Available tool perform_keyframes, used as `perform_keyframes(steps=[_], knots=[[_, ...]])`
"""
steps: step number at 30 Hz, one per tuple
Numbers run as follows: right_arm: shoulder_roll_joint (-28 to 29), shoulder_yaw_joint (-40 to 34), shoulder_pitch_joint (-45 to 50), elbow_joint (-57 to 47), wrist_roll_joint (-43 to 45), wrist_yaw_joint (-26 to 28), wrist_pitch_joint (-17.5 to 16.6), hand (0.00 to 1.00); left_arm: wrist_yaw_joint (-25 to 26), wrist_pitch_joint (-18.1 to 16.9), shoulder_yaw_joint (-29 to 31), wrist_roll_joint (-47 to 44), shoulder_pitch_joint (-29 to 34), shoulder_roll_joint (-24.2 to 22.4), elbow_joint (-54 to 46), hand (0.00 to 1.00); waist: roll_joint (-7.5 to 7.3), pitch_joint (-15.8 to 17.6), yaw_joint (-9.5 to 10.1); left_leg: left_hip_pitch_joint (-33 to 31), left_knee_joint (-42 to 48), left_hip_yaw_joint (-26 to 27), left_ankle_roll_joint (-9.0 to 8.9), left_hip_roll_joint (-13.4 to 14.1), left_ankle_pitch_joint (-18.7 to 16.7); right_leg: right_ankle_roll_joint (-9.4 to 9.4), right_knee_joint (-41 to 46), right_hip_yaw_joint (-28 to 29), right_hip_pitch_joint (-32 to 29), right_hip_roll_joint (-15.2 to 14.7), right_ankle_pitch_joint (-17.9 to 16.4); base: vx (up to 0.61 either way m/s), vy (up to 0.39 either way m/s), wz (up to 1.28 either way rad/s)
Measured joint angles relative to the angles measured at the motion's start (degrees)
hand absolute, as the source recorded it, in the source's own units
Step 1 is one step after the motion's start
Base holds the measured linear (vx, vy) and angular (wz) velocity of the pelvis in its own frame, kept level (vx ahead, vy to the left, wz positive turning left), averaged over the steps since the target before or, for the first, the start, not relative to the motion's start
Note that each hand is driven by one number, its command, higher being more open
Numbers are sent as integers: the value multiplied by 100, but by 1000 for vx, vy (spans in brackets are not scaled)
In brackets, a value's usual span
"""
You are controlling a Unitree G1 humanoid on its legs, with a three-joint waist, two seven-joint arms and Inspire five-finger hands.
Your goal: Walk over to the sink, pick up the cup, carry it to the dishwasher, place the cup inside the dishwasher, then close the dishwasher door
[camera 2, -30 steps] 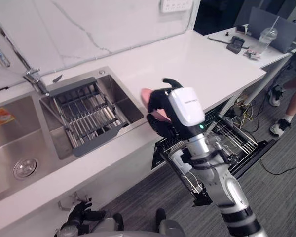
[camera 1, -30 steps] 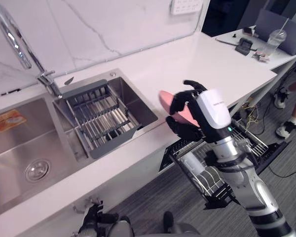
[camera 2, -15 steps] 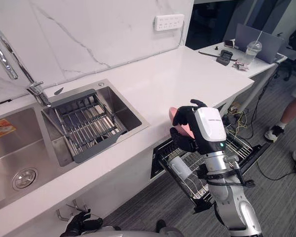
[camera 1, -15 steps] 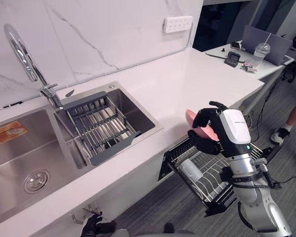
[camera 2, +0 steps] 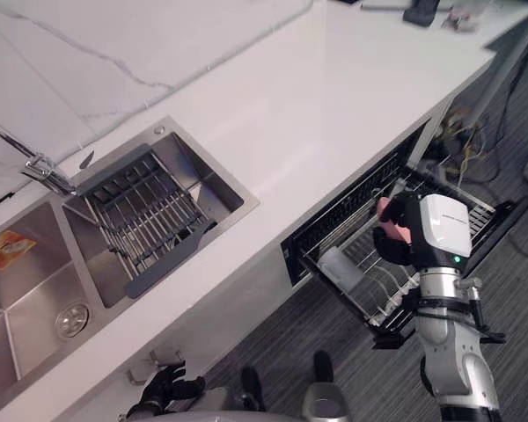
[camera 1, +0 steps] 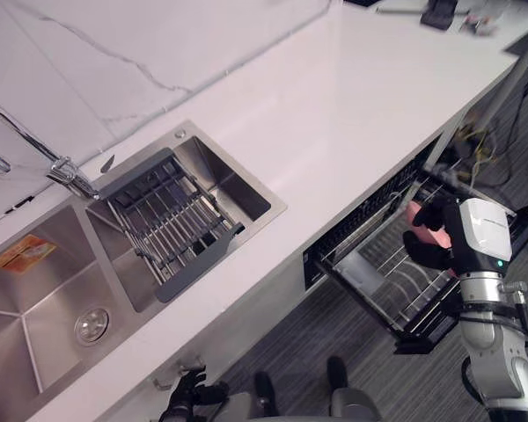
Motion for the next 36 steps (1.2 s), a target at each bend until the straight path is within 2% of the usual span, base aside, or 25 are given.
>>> perform_keyframes(steps=[2,3,4,8,10,11,17,18,27,32,36], knots=[[-16,-44,-203,236,19,-104,43,30,5,-44,-13,0,-5,-27,-115,90,98,164,1,-73,7,-1,6,-2,17,1,42,3,-87,-1,-1,-15,-2,0],[-17,-52,-315,417,68,-173,61,30,5,-98,-21,0,-6,-42,-155,90,72,258,2,-145,14,-1,8,-2,25,19,112,8,-186,-3,-18,-35,0,0],[-18,-56,-378,534,110,-200,119,30,3,-130,-48,-2,-16,-41,-201,90,139,277,12,-183,14,-1,9,-7,36,17,171,11,-256,-7,-42,-49,2,1],[-11,-54,-407,731,217,-306,218,30,4,-217,-135,-12,-31,-50,-296,90,94,409,65,-271,14,-1,10,-27,60,20,553,26,-523,-31,-219,-39,6,1],[-4,-52,-455,752,302,-355,224,30,1,-231,-142,-12,-43,-46,-313,90,133,438,68,-275,10,1,10,-35,72,23,649,29,-574,-44,-265,-34,4,1],[1,-41,-595,942,339,-430,216,30,1,-247,-152,-16,-51,-39,-323,90,87,483,73,-312,4,0,15,-32,92,22,765,31,-669,-61,-316,-34,-2,3],[207,-42,-791,1552,553,-523,283,30,57,-259,-233,-171,-112,-10,-370,90,61,523,124,-363,-23,-23,12,-36,148,19,1084,-6,-856,-111,-460,-19,-4,5],[298,-43,-774,1574,553,-523,310,90,80,-252,-234,-174,-133,-9,-378,90,52,530,127,-363,-23,-29,8,-34,151,15,1133,-15,-873,-112,-485,-5,-15,5],[845,-216,-767,1525,735,-676,457,90,303,-198,-230,-240,-345,-80,-554,90,-107,635,258,-359,-100,-68,2,-64,229,2,1400,-60,-996,-153,-603,-14,-8,3],[1084,-395,-765,1196,780,-768,478,90,408,-188,-225,-352,-427,-112,-564,90,-224,710,268,-333,-217,-61,24,-88,307,2,1416,-49,-1034,-160,-601,0,0,0],[1250,-473,-747,819,800,-829,481,90,434,-183,-211,-358,-442,-96,-573,90,-231,712,284,-307,-254,-49,30,-97,318,4,1414,-29,-1029,-159,-599,0,0,0]])
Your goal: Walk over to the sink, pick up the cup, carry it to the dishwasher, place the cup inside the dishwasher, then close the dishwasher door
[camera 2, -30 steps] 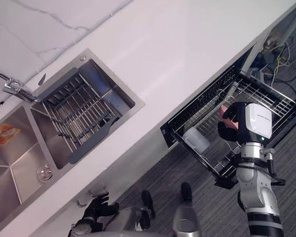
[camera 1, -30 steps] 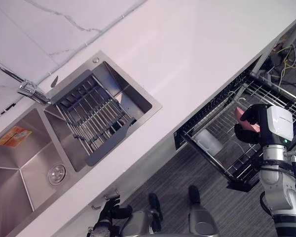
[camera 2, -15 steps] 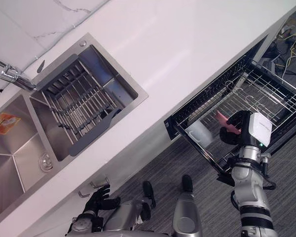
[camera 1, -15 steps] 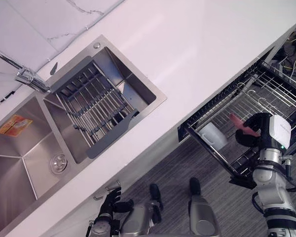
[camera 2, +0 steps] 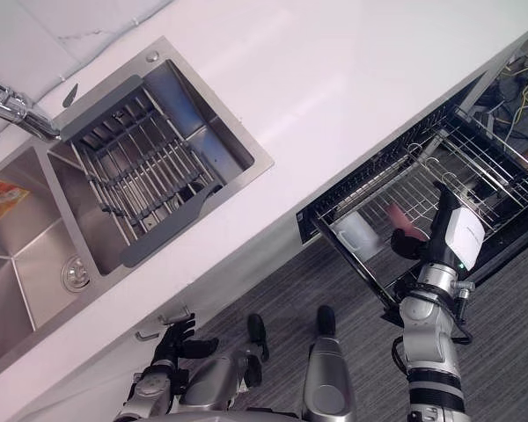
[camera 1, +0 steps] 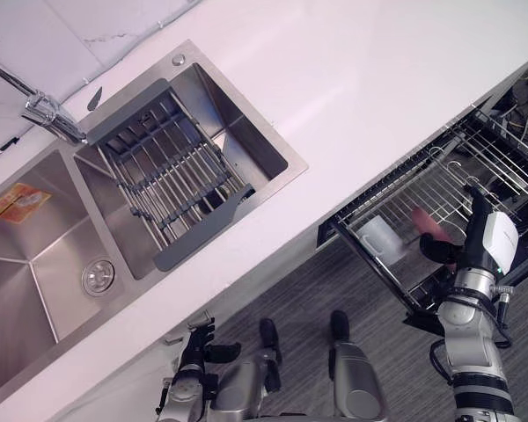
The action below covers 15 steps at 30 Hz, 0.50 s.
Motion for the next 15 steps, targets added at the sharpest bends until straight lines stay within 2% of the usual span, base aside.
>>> perform_keyframes(steps=[11,15], knots=[[461,96,74,-175,452,58,-29,90,7,10,1,3,-9,34,-60,90,-98,-21,89,13,-66,-1,18,-15,33,26,-184,4,71,0,104,0,0,0],[532,217,155,-175,621,133,-34,90,4,10,17,5,-10,61,-105,90,-183,-14,107,13,-98,0,32,-32,52,39,-262,18,86,-7,156,0,0,0]])
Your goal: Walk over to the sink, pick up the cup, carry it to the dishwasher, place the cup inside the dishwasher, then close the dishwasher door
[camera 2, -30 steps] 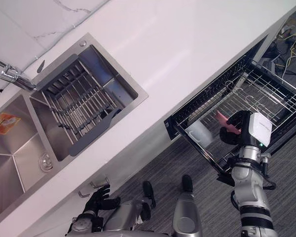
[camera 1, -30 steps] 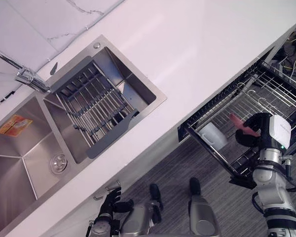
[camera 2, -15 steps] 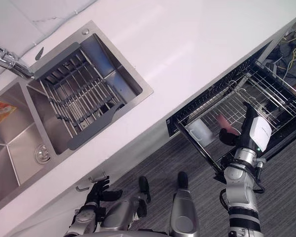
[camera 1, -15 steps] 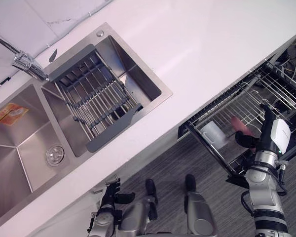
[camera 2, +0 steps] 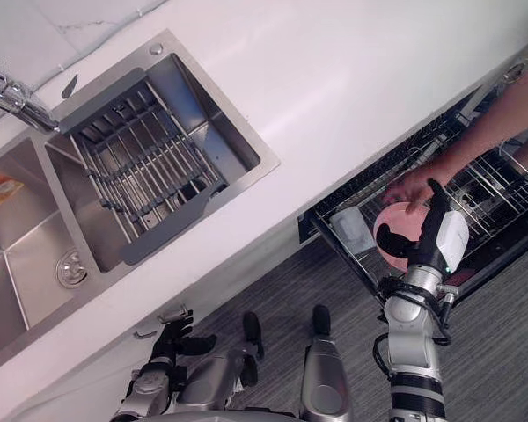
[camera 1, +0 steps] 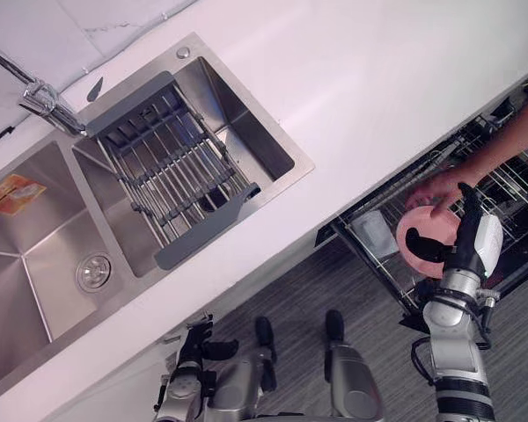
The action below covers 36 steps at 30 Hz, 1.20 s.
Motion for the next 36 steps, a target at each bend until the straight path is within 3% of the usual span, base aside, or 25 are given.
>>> perform_keyframes(steps=[9,19,36], knots=[[346,133,447,-289,222,90,-64,90,-4,92,200,7,3,-55,36,90,-154,-94,-1,76,-33,-31,7,-10,4,19,-175,-58,160,-11,56,5,2,2],[871,455,1544,-567,437,347,-348,90,-67,328,423,31,89,-46,379,90,-459,-789,-1,245,-58,-265,-14,-15,-35,22,-504,-327,604,-37,66,17,0,12],[1029,449,1691,-154,425,547,-362,90,-63,496,546,167,240,-40,521,90,-485,-1293,-4,423,-145,-333,-13,-37,-38,28,-1028,-391,1020,-35,302,1,1,1]])
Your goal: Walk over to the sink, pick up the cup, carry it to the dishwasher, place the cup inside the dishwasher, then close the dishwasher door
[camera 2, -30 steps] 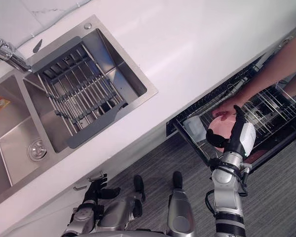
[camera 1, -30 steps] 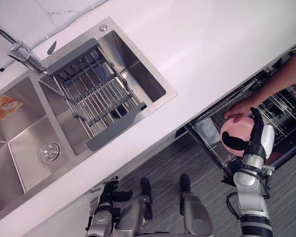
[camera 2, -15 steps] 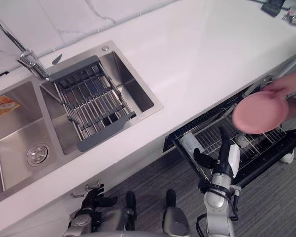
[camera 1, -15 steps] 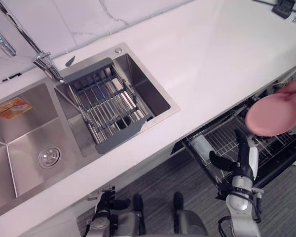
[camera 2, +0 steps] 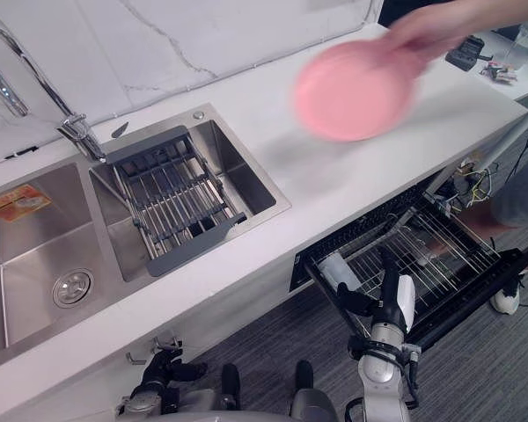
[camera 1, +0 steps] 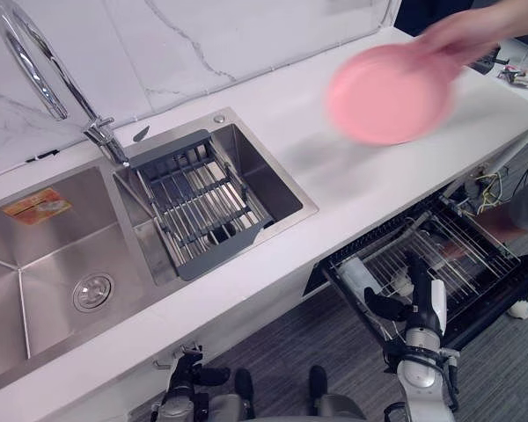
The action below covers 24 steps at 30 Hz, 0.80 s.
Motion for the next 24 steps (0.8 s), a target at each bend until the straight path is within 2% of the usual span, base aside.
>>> perform_keyframes(steps=[8,15,24], knots=[[-1,-3,1,-151,-145,-1,0,90,-27,52,23,30,0,-3,118,90,-17,-156,-15,67,-42,-100,6,-28,5,2,-63,-76,116,0,5,-8,-2,5],[-1,17,90,-1008,-457,-8,-27,90,-37,61,-22,98,4,2,142,90,-76,-230,-29,133,-62,-319,6,-65,17,23,-138,-303,322,-21,-13,-5,-2,15],[-14,516,236,-1705,-443,60,-330,90,-70,58,-122,246,-24,33,278,90,-127,-373,-49,179,-67,-639,15,-126,41,49,-157,-625,538,-62,-98,-11,-6,19]])
